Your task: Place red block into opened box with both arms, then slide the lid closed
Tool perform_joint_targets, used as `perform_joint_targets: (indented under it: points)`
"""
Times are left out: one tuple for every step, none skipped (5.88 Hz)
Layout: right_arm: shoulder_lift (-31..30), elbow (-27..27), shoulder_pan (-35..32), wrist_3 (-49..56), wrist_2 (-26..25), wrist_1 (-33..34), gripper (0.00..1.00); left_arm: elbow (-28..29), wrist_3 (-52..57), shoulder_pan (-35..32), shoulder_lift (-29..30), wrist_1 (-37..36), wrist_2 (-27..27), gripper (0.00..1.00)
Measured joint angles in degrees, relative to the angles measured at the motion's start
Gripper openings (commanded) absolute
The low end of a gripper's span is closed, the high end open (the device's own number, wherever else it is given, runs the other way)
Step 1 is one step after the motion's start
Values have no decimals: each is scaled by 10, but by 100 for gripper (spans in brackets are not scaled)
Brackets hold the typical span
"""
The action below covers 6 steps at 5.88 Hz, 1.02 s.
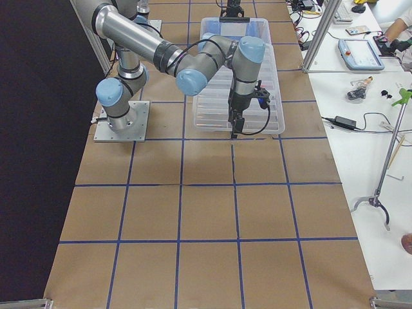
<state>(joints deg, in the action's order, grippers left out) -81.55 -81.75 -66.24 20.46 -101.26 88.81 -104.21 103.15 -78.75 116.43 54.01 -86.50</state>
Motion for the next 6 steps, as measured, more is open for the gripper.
perform_joint_targets:
  points:
    - [-17, 13, -37, -60, 40, -43, 100, -9, 1, 0, 2, -3, -6, 12]
    - [-33, 16, -74, -117, 79, -70, 100, -11, 2, 0, 2, -4, -14, 4]
    - [-44, 15, -119, -171, 101, -85, 100, -10, 2, 0, -3, -3, -18, 3]
    - [-47, 13, -168, -225, 109, -90, 100, -2, 3, 0, -18, 10, -20, 3]
    - [-46, 12, -204, -266, 112, -90, 100, 25, 2, -1, -44, 62, -26, 3]
    - [-43, 10, -222, -273, 113, -90, 100, 68, -1, -4, -74, 141, -31, 1]
